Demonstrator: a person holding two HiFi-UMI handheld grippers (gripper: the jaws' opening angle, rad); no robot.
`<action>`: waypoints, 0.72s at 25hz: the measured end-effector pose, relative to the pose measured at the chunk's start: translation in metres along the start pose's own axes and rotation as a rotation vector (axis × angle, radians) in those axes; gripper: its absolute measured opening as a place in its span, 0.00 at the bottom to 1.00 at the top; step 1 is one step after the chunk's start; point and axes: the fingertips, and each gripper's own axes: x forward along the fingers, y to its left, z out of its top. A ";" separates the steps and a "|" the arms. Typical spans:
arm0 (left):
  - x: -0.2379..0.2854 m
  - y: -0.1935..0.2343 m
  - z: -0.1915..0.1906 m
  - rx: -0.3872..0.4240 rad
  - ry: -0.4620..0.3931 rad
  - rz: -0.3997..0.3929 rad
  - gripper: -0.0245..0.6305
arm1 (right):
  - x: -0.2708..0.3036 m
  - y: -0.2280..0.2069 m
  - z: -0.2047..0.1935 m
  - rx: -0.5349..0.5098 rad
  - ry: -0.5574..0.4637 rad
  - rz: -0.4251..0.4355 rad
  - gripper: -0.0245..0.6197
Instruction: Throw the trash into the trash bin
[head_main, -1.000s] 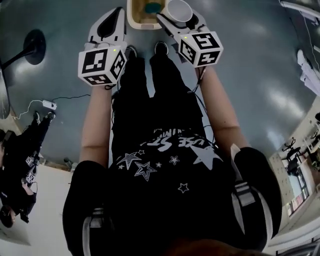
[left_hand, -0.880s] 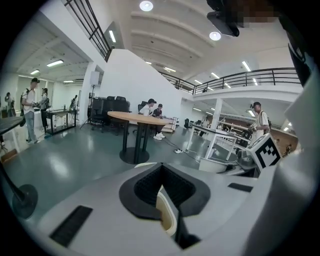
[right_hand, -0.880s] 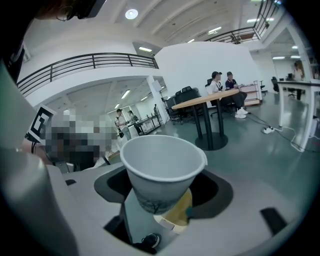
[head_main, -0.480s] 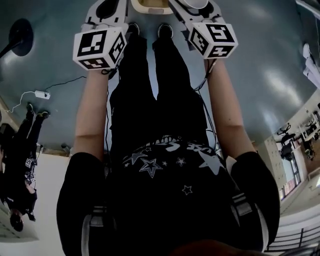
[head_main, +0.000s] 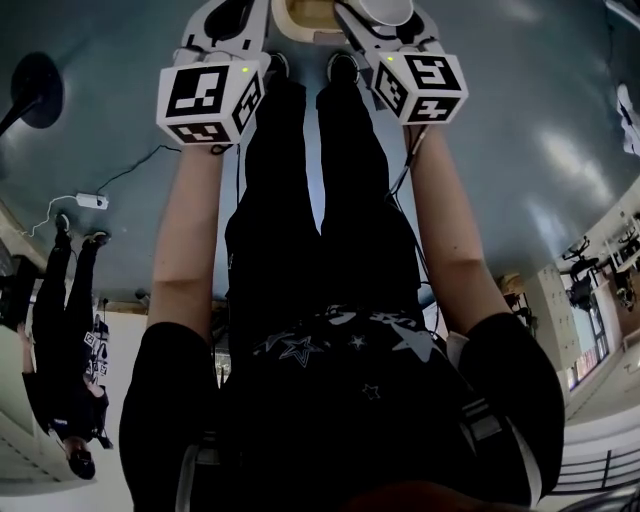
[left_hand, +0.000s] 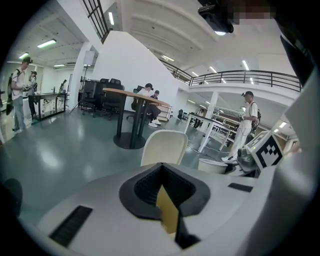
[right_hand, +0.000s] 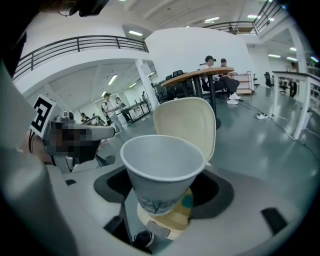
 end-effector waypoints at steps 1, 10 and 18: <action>0.002 0.002 -0.003 -0.002 0.006 -0.001 0.05 | 0.004 0.000 -0.004 0.002 0.009 -0.004 0.55; 0.022 0.006 -0.027 -0.028 0.053 -0.012 0.05 | 0.033 -0.009 -0.032 0.022 0.106 -0.009 0.55; 0.028 -0.004 -0.031 -0.048 0.070 -0.037 0.05 | 0.037 -0.009 -0.038 0.032 0.134 -0.018 0.64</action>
